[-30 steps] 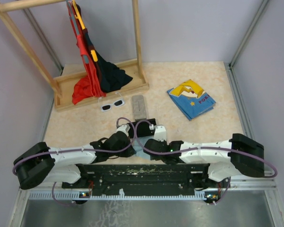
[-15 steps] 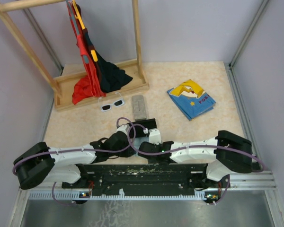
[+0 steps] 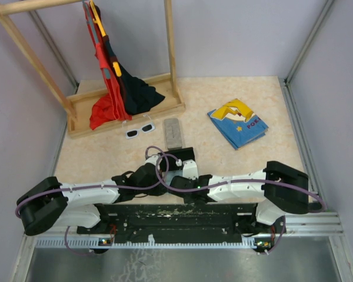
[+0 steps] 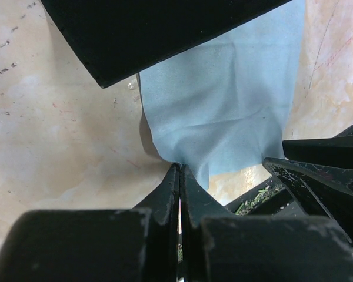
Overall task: Organize the sunglasses
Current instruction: Adjust the glasses cleaning cloth at the center of the board, then fold the glasses cleaning cloth at the center of the board.
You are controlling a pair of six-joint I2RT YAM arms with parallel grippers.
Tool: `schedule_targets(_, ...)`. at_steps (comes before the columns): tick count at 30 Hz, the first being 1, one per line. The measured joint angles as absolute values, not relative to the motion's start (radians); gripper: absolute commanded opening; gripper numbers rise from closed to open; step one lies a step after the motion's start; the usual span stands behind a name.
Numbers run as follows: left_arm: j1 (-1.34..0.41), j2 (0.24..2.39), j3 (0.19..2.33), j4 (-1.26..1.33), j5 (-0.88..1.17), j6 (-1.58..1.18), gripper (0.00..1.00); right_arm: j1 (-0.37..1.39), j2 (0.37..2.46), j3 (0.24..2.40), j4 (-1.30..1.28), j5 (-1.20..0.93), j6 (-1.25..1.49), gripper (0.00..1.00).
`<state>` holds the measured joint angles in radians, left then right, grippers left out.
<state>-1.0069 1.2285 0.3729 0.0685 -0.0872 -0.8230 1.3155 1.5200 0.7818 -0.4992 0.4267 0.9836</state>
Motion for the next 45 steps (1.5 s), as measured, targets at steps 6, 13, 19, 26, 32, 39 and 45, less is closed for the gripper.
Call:
schedule_targets(6,-1.007,1.228,0.373,0.069,-0.084,-0.817,0.01,1.316,1.521,0.781,-0.492,0.418,0.997,0.03)
schedule_targets(13,-1.023,1.229,0.384,0.059,-0.078,-0.810,0.01,1.316,1.494,0.758,-0.489,0.424,1.015,0.00)
schedule_targets(19,-1.054,1.217,0.405,0.006,-0.097,-0.823,0.01,1.318,1.438,0.714,-0.524,0.421,1.019,0.00)
schedule_targets(26,-1.081,1.174,0.405,-0.032,-0.112,-0.871,0.01,1.349,1.375,0.693,-0.539,0.416,1.026,0.00)
schedule_targets(32,-1.116,1.173,0.409,-0.066,-0.125,-0.902,0.01,1.353,1.319,0.693,-0.546,0.417,1.029,0.00)
schedule_targets(39,-1.124,1.134,0.421,-0.102,-0.158,-0.929,0.01,1.353,1.261,0.693,-0.570,0.435,1.045,0.00)
schedule_targets(45,-1.126,1.127,0.471,-0.117,-0.210,-0.929,0.01,1.352,1.261,0.696,-0.610,0.464,1.049,0.00)
